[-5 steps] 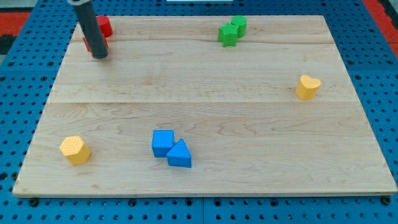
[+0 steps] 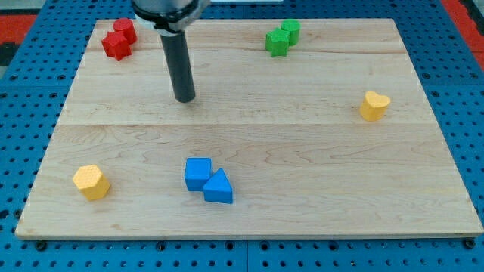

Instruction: Move the arm to the top of the triangle

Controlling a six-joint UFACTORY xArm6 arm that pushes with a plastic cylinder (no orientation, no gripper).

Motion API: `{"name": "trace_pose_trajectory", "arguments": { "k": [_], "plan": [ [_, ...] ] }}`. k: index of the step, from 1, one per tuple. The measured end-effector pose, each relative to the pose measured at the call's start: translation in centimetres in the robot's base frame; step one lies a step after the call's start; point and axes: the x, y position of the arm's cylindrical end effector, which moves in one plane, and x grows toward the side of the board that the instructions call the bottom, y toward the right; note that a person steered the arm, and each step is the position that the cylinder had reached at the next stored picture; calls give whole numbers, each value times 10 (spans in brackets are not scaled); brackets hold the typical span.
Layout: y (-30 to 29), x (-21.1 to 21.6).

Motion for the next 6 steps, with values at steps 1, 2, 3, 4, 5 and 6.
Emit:
{"name": "trace_pose_trajectory", "arguments": {
  "k": [1,2,3,4,5,6],
  "plan": [
    [17,37],
    [27,65],
    [33,72],
    [44,72],
    [58,82],
    [66,112]
  ]
}}
